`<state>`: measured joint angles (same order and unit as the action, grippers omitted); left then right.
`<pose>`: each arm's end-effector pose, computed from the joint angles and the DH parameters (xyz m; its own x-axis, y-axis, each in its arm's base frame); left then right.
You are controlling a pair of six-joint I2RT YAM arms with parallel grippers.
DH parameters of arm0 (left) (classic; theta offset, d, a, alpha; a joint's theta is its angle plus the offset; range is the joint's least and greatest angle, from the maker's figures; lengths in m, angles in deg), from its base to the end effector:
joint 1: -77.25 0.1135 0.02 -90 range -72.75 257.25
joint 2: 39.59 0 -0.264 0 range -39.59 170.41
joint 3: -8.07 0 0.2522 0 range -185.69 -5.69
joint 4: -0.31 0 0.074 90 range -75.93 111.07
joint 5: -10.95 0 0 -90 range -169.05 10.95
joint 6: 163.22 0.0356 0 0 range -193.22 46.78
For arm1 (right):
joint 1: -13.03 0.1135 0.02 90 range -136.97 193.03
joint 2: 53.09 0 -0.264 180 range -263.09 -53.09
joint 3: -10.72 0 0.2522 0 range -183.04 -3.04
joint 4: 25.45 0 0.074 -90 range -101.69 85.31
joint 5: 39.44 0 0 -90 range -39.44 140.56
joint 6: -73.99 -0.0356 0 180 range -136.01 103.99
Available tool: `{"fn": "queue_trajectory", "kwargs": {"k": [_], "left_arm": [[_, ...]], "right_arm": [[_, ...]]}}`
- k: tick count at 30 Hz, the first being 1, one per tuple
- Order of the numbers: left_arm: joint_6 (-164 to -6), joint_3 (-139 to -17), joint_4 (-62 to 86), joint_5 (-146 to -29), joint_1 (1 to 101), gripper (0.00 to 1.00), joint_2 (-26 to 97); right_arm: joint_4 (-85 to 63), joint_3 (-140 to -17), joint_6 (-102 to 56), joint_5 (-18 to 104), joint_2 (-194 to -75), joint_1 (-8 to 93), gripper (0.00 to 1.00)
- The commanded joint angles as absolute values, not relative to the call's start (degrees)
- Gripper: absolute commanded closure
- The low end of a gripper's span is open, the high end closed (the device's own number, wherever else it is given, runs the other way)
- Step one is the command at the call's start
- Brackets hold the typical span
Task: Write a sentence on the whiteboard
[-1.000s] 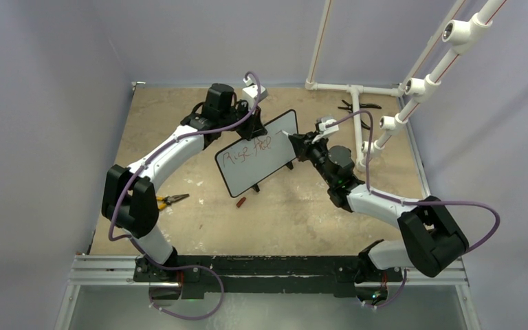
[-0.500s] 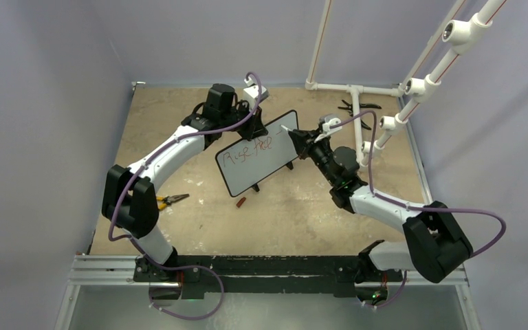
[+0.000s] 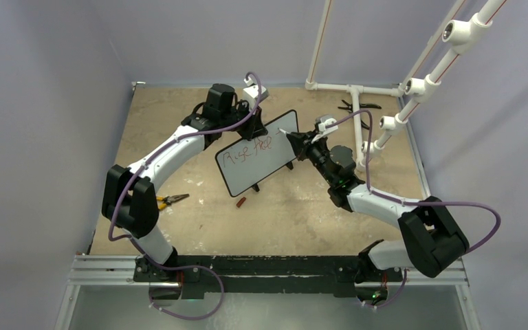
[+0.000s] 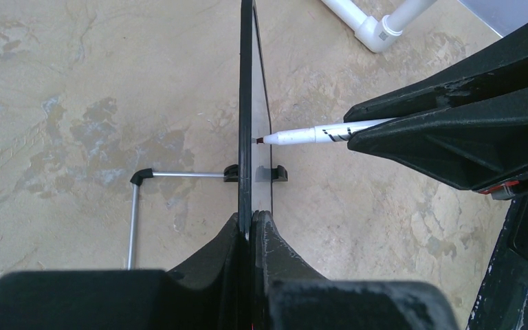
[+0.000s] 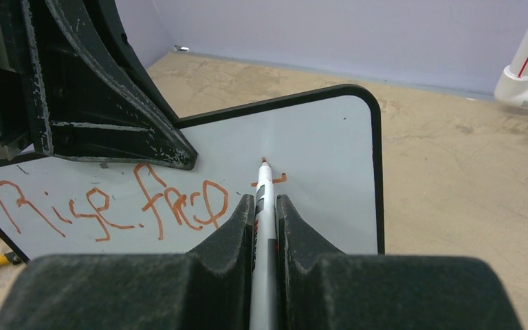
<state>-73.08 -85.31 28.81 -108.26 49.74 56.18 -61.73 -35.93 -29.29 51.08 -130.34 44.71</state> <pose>0.3367 -0.1949 0.3117 -0.4534 0.2386 -0.8588 0.7757 0.5801 -0.2484 0.2452 0.1509 0.2535 -0.0369 0.2472 -0.9683 -0.5230 0.8209 0.2295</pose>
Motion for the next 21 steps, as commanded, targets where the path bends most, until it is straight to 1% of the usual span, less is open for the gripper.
{"fn": "queue_trajectory", "kwargs": {"k": [1,12,21], "left_arm": [[-70.3,-86.2,28.3,-106.6,49.5,1.00,55.6],[-70.4,-86.1,28.1,-106.6,49.5,1.00,55.4],[-70.4,-86.0,28.1,-106.5,49.5,1.00,55.1]], "right_arm": [[-59.8,-36.2,-30.0,52.1,-130.9,44.4,1.00],[-59.2,-33.5,-32.2,51.6,-132.0,44.5,1.00],[-58.2,-33.8,-32.6,54.2,-132.7,44.5,1.00]]}}
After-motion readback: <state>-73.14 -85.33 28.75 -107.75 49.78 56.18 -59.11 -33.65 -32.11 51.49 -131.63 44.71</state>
